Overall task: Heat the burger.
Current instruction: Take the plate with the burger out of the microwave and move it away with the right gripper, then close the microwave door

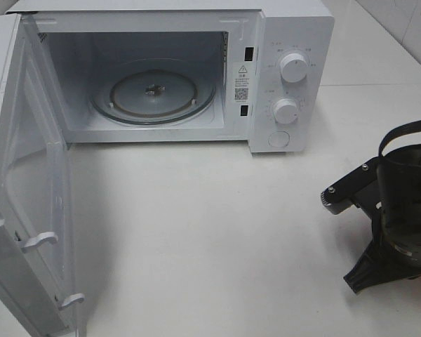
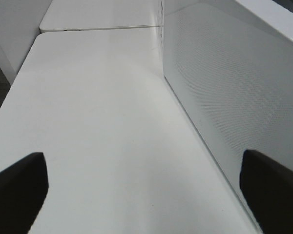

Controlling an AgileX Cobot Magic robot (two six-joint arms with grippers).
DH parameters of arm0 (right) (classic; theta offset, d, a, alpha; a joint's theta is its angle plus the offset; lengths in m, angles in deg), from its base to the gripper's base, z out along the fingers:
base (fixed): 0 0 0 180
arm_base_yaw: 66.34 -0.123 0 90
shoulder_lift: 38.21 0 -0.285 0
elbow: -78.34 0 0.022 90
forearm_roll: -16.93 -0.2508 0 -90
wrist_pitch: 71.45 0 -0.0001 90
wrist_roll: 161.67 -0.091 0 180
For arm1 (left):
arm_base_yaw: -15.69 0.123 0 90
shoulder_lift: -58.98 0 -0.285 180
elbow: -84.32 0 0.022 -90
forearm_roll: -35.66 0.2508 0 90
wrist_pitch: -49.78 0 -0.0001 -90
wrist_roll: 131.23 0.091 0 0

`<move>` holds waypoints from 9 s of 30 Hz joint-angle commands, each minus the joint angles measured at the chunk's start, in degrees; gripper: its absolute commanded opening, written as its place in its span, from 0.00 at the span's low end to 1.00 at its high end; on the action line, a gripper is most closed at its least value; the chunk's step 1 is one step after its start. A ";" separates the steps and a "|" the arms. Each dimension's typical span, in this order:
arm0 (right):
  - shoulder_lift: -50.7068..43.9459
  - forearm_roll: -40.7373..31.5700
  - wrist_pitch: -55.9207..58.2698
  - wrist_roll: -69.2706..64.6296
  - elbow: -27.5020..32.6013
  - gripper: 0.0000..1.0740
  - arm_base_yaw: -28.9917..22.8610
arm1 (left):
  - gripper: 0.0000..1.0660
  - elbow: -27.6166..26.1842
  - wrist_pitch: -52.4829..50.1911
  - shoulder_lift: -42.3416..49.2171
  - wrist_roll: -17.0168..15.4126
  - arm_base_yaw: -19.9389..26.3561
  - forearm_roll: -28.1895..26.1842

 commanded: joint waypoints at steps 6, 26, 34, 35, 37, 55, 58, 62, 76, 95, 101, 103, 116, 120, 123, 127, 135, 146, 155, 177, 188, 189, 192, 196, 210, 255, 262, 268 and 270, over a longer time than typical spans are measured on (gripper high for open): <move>0.34 2.64 -2.92 -1.38 -0.57 0.19 0.23 | 0.94 0.17 -0.29 1.20 -0.06 0.11 -0.46; -14.04 -15.93 0.74 22.52 -4.30 0.72 0.17 | 0.94 0.17 -0.29 1.20 -0.06 0.11 -0.46; -27.96 -34.49 7.16 41.88 -4.30 0.71 0.17 | 0.94 0.17 -0.29 1.20 -0.06 0.11 -0.46; -31.11 -37.36 8.77 43.54 -4.30 0.72 0.17 | 0.94 0.17 -0.29 1.20 -0.06 0.11 -0.46; -32.37 -38.10 9.63 44.35 -4.30 0.72 0.17 | 0.94 0.17 -0.29 1.20 -0.06 0.11 -0.46; -59.07 -41.02 25.90 44.69 -4.24 0.76 0.17 | 0.94 0.17 -0.29 1.20 -0.06 0.11 -0.46; -64.57 -40.79 27.85 44.75 -4.24 0.75 0.17 | 0.94 0.17 -0.29 1.20 -0.06 0.11 -0.46; -72.48 -41.02 29.91 44.98 -4.24 0.74 3.61 | 0.94 0.17 -0.29 1.20 -0.06 0.11 -0.46; -85.89 -45.44 30.14 51.85 -2.98 0.70 19.88 | 0.94 0.17 -0.29 1.20 -0.06 0.11 -0.46; -98.95 -49.22 20.40 53.17 2.12 0.70 31.17 | 0.94 0.17 -0.29 1.20 -0.06 0.11 -0.40; -98.95 -49.33 20.40 53.29 2.12 0.70 31.17 | 0.94 0.17 -0.29 1.20 -0.06 0.11 -0.40; -98.95 -49.33 20.40 53.29 2.12 0.70 31.17 | 0.94 0.17 -0.29 1.20 -0.06 0.11 -0.40; -98.95 -49.33 20.40 53.29 2.12 0.70 31.17 | 0.94 0.17 -0.29 1.20 -0.06 0.11 -0.34; -98.95 -49.33 20.40 53.29 2.12 0.70 31.17 | 0.94 0.17 -0.29 1.20 -0.06 0.11 -0.46; -98.95 -49.33 20.40 53.29 2.12 0.70 31.17 | 0.94 0.17 -0.29 1.20 -0.06 0.11 -0.46; -98.95 -49.33 20.40 53.29 2.12 0.70 31.17 | 0.94 0.17 -0.29 1.20 -0.06 0.11 -0.46; -98.95 -49.33 20.40 53.29 2.12 0.70 31.17 | 0.94 0.17 -0.29 1.20 -0.06 0.11 -0.46; -98.95 -49.33 20.40 53.29 2.12 0.70 31.17 | 0.94 0.17 -0.29 1.20 -0.06 0.11 -0.57; -98.95 -49.33 20.40 53.29 2.12 0.70 31.17 | 0.94 -1.72 -0.34 0.63 -2.12 0.11 -0.74; -98.95 -49.39 20.40 53.29 2.12 0.70 31.17 | 0.00 -4.47 -12.61 -20.51 -1.95 0.11 4.81; -98.95 -49.39 20.40 53.29 2.12 0.70 31.17 | 0.00 2.81 -33.23 -31.11 1.15 0.11 5.73; -98.95 -49.39 20.40 53.29 2.12 0.70 31.17 | 0.00 4.01 -36.21 -31.91 1.26 0.11 5.21; -98.95 -49.39 20.40 53.29 2.12 0.70 31.17 | 0.00 7.56 -44.92 -33.58 2.23 0.11 3.38; -98.95 -49.39 20.40 53.29 2.12 0.70 31.17 | 0.00 10.66 -52.08 -34.95 3.61 0.11 1.66; -98.95 -49.39 20.40 53.29 2.12 0.70 31.17 | 0.00 17.88 -81.30 -51.68 -3.38 0.11 4.70; -98.95 -49.39 20.40 53.29 2.12 0.70 31.17 | 0.00 1.03 -107.43 -94.60 -15.53 -30.77 16.96; -98.95 -49.39 20.40 53.29 2.12 0.70 31.17 | 0.00 -6.25 -104.91 -98.95 -10.66 -36.67 6.82; -98.95 -49.39 20.40 53.29 2.12 0.70 31.17 | 0.00 -11.06 -102.62 -101.24 -6.36 -39.53 0.74; -98.95 -49.39 20.40 53.29 2.12 0.70 31.17 | 0.00 -13.81 -102.22 -102.90 -5.96 -40.57 -1.55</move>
